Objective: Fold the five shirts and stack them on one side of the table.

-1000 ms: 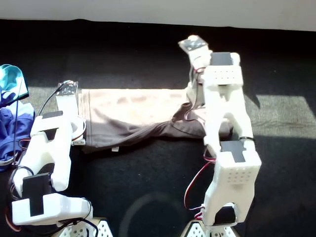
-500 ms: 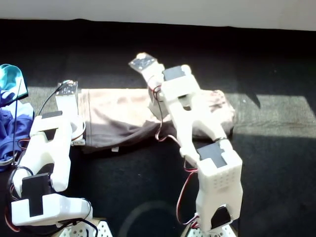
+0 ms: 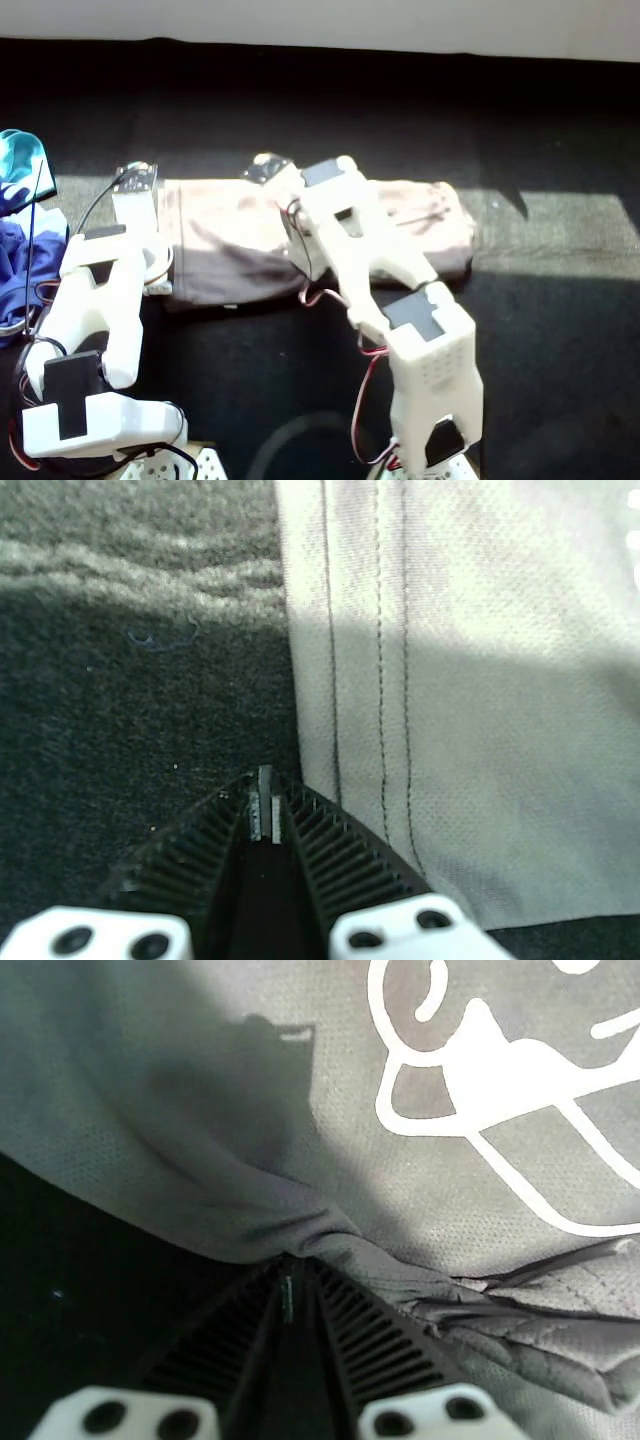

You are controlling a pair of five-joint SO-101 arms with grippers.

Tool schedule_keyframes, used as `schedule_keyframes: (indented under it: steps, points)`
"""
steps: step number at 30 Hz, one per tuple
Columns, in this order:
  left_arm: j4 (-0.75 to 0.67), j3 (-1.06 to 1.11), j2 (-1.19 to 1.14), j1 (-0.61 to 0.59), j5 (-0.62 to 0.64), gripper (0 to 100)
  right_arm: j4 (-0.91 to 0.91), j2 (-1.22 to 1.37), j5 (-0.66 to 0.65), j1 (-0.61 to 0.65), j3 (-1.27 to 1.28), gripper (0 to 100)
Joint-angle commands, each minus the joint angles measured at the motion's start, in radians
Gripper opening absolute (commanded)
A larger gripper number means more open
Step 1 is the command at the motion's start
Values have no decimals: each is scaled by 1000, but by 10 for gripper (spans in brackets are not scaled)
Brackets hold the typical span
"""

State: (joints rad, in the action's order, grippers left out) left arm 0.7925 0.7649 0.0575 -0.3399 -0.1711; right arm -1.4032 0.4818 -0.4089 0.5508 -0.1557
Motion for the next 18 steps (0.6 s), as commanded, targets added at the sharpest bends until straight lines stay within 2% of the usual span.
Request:
schedule_keyframes:
  steps: [1, 4, 7, 11, 14, 18]
  points:
    - [-3, -7, 12, 5, 6, 9, -64, -96, 6, -13, -81, 5]
    - [14, -36, 33, -2, 8, 9, -163, -200, 5, -18, -197, 5]
    - [104, -105, 81, -7, 20, 9, -251, -294, 3, -28, -306, 5]
    - [281, -255, 139, -8, 138, 15, -340, -361, 3, -91, -361, 5]
    - [388, -375, 134, -8, 210, 81, -360, -392, 3, -173, -354, 5]
    - [391, -464, 22, -5, 256, 210, -358, -447, 2, -292, -303, 5]
